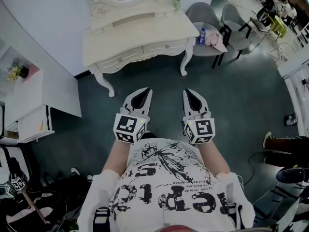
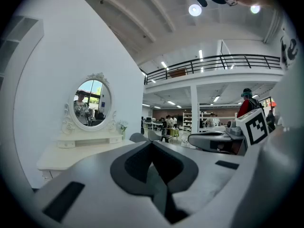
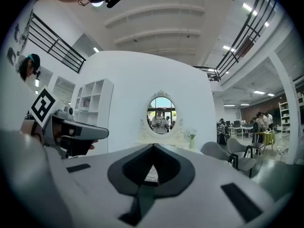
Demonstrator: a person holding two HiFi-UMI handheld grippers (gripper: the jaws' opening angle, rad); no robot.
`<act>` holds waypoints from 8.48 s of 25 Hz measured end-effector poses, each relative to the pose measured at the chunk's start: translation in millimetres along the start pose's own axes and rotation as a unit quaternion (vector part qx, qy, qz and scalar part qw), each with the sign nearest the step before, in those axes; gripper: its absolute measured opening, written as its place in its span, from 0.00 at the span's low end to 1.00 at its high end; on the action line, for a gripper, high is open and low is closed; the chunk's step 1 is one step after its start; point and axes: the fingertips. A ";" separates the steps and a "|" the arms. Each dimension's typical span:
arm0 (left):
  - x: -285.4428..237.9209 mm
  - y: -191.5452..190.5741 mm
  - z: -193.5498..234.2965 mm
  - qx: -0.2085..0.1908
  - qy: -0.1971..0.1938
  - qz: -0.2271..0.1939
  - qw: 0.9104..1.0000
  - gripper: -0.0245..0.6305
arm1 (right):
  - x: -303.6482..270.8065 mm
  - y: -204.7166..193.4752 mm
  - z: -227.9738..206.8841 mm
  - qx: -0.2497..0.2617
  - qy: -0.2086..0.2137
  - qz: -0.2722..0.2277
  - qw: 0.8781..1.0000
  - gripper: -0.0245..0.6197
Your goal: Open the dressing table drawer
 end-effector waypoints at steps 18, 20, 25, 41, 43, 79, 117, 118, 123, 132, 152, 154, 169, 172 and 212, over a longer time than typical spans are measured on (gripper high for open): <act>-26.6 -14.9 6.4 0.023 0.006 0.026 0.999 0.06 | -15.0 -23.2 -16.4 -0.054 0.015 0.018 0.998 0.07; -31.2 -21.4 8.8 0.026 0.006 0.035 0.999 0.06 | -18.4 -30.8 -17.5 -0.060 0.016 0.026 0.998 0.07; -52.0 -28.9 23.4 0.032 0.009 0.047 0.998 0.06 | -37.5 -46.5 -21.1 -0.066 0.023 0.040 0.997 0.07; -227.9 35.0 192.3 0.039 -0.016 0.059 0.997 0.06 | -270.6 -55.6 -78.2 -0.055 0.010 0.068 0.996 0.07; -251.4 46.5 216.9 0.039 -0.017 0.060 0.997 0.06 | -303.7 -55.2 -86.9 -0.056 0.005 0.070 0.996 0.07; -563.4 109.9 395.6 0.095 0.184 0.021 0.978 0.06 | -691.5 -137.2 -292.0 -0.034 0.196 0.113 0.973 0.07; -595.1 44.3 461.4 0.146 0.209 0.058 0.965 0.06 | -817.4 -296.3 -272.4 -0.032 0.148 0.267 0.952 0.21; -595.1 44.1 461.1 0.146 0.209 0.059 0.965 0.06 | -817.3 -296.7 -272.3 -0.031 0.149 0.268 0.951 0.20; -594.3 42.9 457.7 0.145 0.204 0.066 0.966 0.06 | -815.5 -296.1 -272.8 -0.026 0.149 0.271 0.951 0.20; -590.1 44.7 451.8 0.138 0.198 0.069 0.968 0.06 | -788.8 -299.1 -267.2 -0.029 0.149 0.279 0.948 0.20; -582.9 47.1 430.9 0.126 0.182 0.076 0.972 0.06 | -741.8 -301.9 -261.7 -0.026 0.156 0.289 0.944 0.20; -582.6 47.3 429.8 0.125 0.183 0.077 0.972 0.06 | -741.6 -302.0 -262.7 -0.025 0.154 0.294 0.943 0.20; -581.8 83.0 427.9 0.107 0.186 0.046 0.976 0.06 | -732.9 -181.3 -288.0 0.030 0.149 0.155 0.976 0.13; -581.2 98.6 431.2 0.095 0.185 0.033 0.978 0.06 | -735.6 -145.9 -290.2 0.041 0.152 0.108 0.982 0.11; -582.1 163.7 427.5 0.037 0.180 -0.011 0.983 0.06 | -731.4 -75.7 -297.7 0.012 0.151 0.006 0.988 0.06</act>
Point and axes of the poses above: the fingertips, and each gripper's own axes: x backward along the fingers, z to its left, y out of its top, and after that the axes turned 14 degrees about x, right-handed
